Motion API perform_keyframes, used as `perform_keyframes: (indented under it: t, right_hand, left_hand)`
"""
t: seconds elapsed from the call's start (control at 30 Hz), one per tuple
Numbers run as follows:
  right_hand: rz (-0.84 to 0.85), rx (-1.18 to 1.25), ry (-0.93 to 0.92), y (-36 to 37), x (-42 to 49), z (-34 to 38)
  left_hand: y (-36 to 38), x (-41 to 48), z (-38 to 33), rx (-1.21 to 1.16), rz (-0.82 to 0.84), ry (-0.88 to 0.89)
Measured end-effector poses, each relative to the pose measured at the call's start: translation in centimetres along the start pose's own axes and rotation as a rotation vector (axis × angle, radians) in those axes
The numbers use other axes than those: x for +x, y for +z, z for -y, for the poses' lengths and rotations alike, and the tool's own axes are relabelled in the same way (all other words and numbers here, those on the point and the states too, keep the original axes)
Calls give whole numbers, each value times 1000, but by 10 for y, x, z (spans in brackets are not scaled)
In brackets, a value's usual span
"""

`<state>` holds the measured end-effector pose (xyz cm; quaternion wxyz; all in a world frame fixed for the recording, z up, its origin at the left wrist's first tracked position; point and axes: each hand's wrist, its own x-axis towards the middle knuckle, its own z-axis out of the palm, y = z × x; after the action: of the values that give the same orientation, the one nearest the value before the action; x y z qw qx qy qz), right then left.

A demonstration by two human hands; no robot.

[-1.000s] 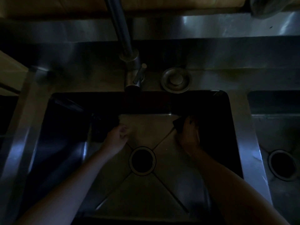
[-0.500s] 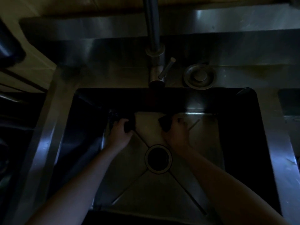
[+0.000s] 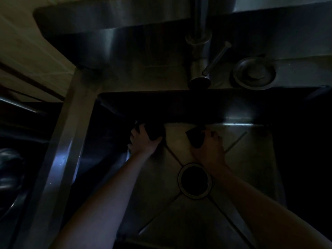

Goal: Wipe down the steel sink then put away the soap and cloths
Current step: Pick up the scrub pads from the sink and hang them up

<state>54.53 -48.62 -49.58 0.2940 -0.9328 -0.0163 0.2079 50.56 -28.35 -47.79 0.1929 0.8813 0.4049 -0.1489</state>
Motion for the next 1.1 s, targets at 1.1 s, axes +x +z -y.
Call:
perform_keyframes:
  t: [1.1]
  right_hand:
    - [-16,12,-9,-33,-39,-37]
  left_hand:
    - [17,-42,20,424,139,593]
